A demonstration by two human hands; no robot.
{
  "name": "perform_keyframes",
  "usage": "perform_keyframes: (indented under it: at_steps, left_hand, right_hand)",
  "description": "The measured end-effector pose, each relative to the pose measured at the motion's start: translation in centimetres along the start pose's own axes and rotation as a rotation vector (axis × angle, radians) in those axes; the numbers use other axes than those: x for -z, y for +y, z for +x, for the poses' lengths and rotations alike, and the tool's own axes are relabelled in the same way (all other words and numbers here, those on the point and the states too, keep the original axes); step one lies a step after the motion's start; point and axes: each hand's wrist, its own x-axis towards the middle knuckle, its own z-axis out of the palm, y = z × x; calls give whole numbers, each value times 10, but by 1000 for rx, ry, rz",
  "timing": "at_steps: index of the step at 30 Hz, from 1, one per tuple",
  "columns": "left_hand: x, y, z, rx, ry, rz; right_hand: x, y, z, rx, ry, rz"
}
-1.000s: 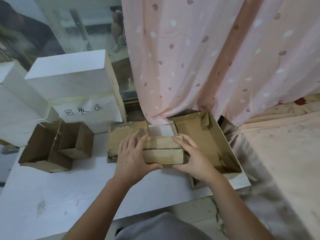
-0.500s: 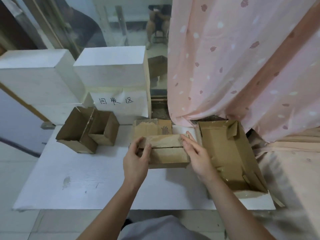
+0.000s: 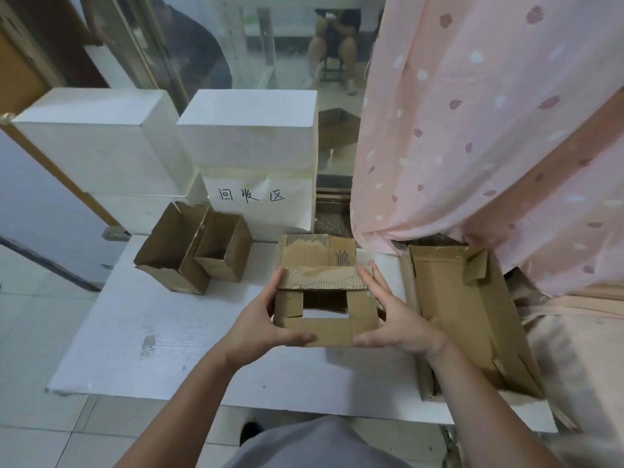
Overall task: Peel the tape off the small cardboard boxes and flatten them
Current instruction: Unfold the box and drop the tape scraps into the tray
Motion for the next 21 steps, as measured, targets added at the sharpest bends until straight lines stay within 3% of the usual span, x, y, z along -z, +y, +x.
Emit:
perform_keyframes:
  at_steps: [9,21]
  left_hand:
    - [19,4,9,-117,174,270]
    - [58,4,2,-207,172,178]
  right_hand:
    - [-19,-14,18,20,181,-94]
    - [-54,-28,32,195,285,167]
